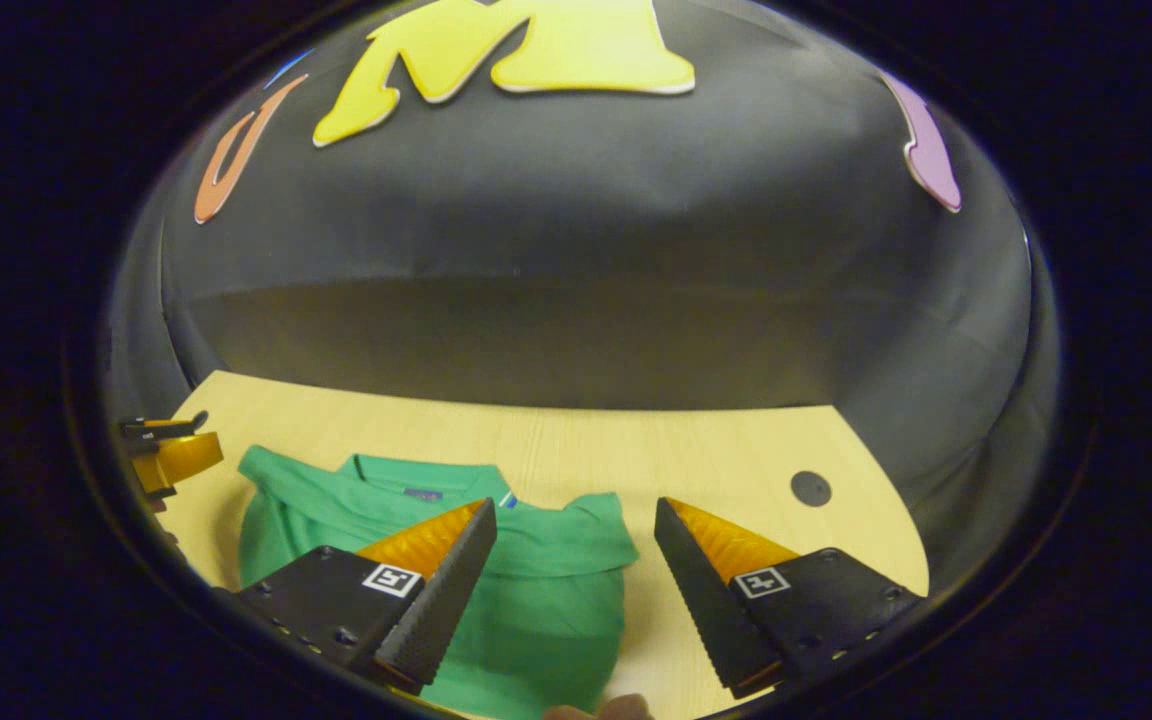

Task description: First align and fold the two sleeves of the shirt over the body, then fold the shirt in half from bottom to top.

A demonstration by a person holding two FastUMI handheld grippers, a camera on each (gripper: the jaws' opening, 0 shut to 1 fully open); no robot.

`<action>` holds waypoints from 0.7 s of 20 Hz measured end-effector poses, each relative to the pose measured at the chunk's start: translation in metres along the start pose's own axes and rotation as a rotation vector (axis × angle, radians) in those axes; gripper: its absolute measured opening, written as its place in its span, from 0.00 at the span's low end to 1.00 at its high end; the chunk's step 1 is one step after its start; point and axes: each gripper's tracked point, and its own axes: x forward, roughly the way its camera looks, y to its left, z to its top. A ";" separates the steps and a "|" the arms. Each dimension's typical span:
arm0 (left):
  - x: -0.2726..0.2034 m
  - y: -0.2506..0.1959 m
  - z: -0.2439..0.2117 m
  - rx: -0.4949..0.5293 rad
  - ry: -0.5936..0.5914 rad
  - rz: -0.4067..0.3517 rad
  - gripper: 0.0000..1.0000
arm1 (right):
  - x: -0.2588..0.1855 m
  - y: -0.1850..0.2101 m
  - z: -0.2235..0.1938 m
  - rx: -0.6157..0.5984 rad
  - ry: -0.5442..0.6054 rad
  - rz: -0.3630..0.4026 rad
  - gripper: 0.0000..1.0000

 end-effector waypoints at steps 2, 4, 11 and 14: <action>-0.026 -0.009 0.020 -0.003 -0.038 0.001 1.00 | -0.028 0.001 0.023 -0.024 -0.062 0.009 0.97; -0.058 -0.019 0.040 0.020 -0.087 0.013 1.00 | -0.064 0.004 0.044 -0.031 -0.118 0.037 0.97; -0.232 -0.077 0.112 0.067 -0.354 0.062 1.00 | -0.247 -0.012 0.092 -0.019 -0.370 0.066 0.97; -0.315 -0.101 0.107 0.047 -0.446 0.064 1.00 | -0.332 -0.021 0.099 -0.009 -0.471 0.064 0.96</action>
